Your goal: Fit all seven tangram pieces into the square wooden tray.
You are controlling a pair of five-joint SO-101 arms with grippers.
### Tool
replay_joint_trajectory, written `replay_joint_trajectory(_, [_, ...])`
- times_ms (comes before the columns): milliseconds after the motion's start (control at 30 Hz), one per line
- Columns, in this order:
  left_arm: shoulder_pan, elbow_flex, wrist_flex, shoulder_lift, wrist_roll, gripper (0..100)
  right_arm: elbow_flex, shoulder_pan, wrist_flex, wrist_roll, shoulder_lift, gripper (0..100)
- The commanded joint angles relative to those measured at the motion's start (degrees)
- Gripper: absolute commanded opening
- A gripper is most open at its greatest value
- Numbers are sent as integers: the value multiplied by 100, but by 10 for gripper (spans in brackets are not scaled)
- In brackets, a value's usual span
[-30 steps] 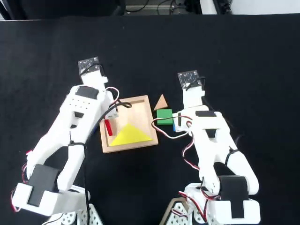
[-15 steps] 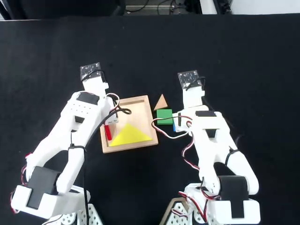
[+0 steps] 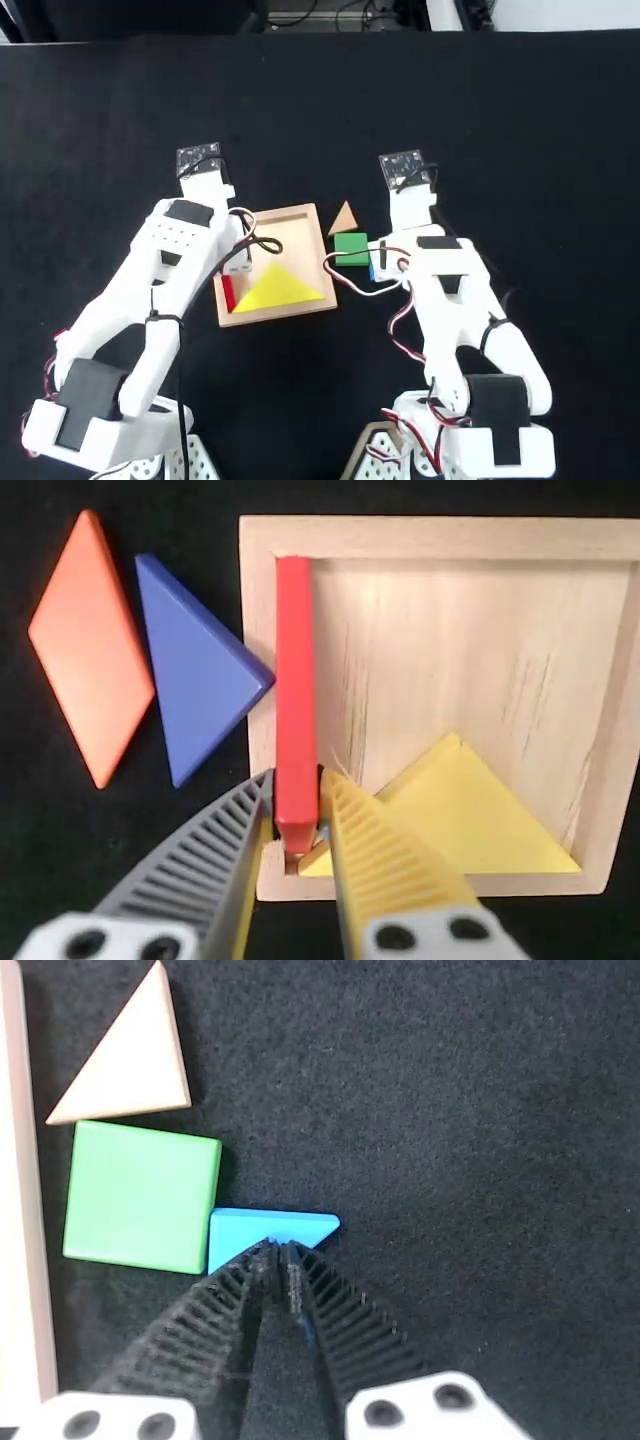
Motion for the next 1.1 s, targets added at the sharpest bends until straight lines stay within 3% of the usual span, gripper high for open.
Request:
replay_joint_trajectory(0, [-31,-84,105,-132,-114,30,-338,-123,9,53,84,12])
replay_joint_trajectory(300, [4,-136,264,-141,-413,230,-338,-123,0,53,84,12])
replay_joint_trajectory(700, [31,-347,176,-809,-360,230,-338,-123,0,53,84,12])
replay_joint_trajectory(967, [119,374,-1152,-1275,-387,230,-338,-123,0,53,84,12])
replay_joint_trajectory(1067, [374,541,-1240,-1327,-396,230,-338,-123,0,53,84,12])
